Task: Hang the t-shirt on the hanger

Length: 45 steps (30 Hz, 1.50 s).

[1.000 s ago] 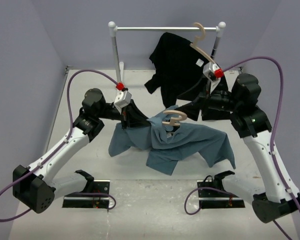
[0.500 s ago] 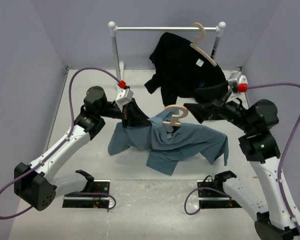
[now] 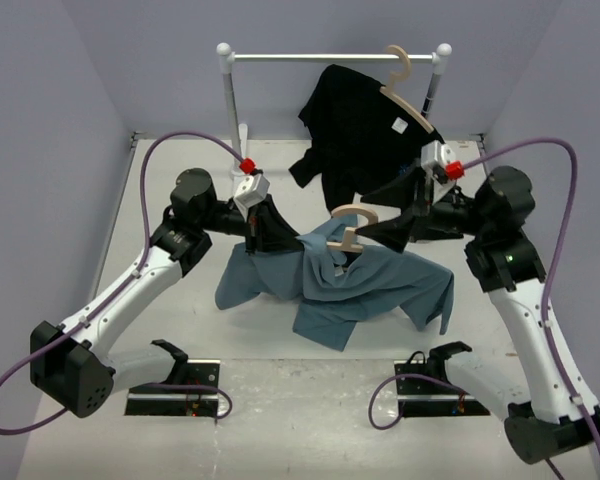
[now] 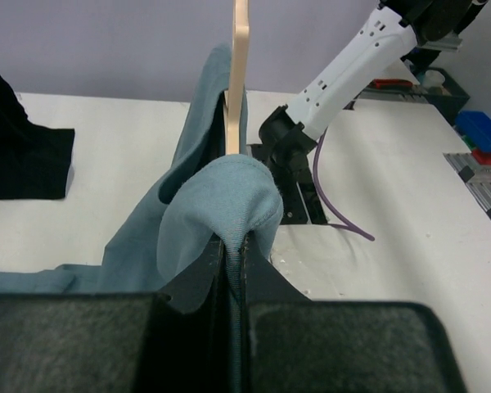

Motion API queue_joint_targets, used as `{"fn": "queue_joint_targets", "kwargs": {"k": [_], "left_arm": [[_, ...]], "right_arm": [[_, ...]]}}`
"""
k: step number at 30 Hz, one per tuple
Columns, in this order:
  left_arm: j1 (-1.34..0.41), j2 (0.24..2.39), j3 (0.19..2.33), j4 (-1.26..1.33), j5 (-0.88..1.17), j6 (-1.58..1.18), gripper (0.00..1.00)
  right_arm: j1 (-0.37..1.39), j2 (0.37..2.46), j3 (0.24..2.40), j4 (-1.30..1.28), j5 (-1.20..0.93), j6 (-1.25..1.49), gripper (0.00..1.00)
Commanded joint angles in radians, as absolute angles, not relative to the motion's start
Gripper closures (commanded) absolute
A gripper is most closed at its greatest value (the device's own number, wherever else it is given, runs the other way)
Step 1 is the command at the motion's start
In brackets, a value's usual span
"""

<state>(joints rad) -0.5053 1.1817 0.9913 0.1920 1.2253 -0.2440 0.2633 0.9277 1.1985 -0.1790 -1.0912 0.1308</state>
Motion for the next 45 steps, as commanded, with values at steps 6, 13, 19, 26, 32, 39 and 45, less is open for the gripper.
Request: {"fn": "queue_joint_targets", "kwargs": {"k": [6,13,19,26,32,39,45], "left_arm": [[-0.504,1.184,1.044,0.185,1.214,-0.242,1.00],[-0.468,1.122,1.107,-0.045,0.701,-0.196,0.00],[-0.466,0.818,0.868,0.024,0.213,-0.249,0.00],[-0.464,0.713,0.541,0.330,0.094,-0.299,0.02],[-0.462,0.885,0.610,0.397,0.108,-0.265,0.16],[-0.455,0.991,0.725,0.376,0.052,-0.243,1.00],[-0.337,1.007,0.674,0.241,-0.184,-0.414,1.00]], "right_arm": [[0.349,0.995,1.271,-0.137,-1.121,0.133,1.00],[0.321,0.922,1.248,-0.092,-0.897,0.202,1.00],[0.284,0.875,1.331,-0.188,-0.720,0.223,1.00],[0.284,0.875,1.442,-0.251,-0.776,0.245,1.00],[0.284,0.876,1.471,-0.261,-0.817,0.264,1.00],[0.284,0.871,1.454,-0.272,-0.739,0.254,1.00],[0.282,0.870,1.401,-0.284,-0.510,0.221,1.00]]}}
